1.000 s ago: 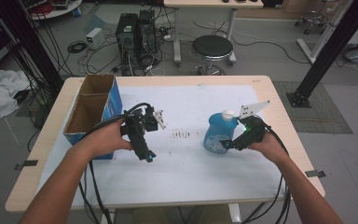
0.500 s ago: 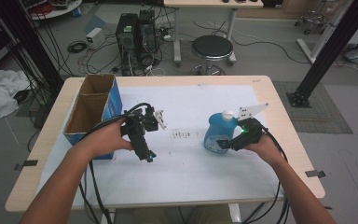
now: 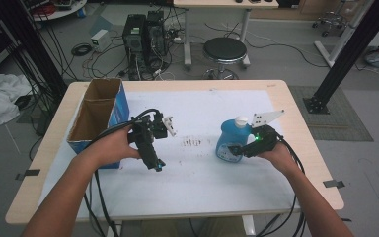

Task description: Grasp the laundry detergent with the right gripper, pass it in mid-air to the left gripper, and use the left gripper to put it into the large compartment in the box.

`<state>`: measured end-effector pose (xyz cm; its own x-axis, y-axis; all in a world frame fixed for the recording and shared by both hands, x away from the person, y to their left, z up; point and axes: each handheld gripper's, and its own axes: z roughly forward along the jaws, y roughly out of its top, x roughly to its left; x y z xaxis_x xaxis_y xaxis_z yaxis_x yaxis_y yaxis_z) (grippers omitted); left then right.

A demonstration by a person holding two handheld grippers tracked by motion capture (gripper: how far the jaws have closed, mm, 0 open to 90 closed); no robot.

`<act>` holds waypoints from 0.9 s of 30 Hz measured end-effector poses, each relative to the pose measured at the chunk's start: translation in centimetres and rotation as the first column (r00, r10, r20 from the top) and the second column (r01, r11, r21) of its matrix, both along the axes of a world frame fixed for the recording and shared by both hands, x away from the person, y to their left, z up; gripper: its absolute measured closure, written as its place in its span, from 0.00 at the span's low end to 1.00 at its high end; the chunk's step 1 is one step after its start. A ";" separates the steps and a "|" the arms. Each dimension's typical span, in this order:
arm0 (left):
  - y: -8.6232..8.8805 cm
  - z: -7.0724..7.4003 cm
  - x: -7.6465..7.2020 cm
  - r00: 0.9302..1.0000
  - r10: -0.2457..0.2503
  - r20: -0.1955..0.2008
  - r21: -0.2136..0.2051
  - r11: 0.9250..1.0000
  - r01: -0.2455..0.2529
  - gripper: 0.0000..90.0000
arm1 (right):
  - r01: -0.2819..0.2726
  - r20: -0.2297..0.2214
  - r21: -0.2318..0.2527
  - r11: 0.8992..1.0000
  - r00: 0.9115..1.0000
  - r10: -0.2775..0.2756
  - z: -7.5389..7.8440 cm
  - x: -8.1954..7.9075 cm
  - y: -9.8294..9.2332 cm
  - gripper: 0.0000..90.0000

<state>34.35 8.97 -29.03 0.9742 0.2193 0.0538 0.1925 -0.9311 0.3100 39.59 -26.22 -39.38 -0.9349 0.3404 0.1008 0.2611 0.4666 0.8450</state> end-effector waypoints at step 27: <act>-0.1 0.3 0.0 1.000 0.001 0.013 -0.013 1.000 0.000 0.02 | 0.042 0.064 -0.014 0.999 0.997 -0.041 0.6 -0.5 0.1 0.51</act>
<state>34.34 8.87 -28.71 0.9733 0.2205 0.0630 0.1889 -0.9267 0.3249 39.14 -26.11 -38.73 -0.9242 0.3802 0.0359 0.2265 0.4699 0.8532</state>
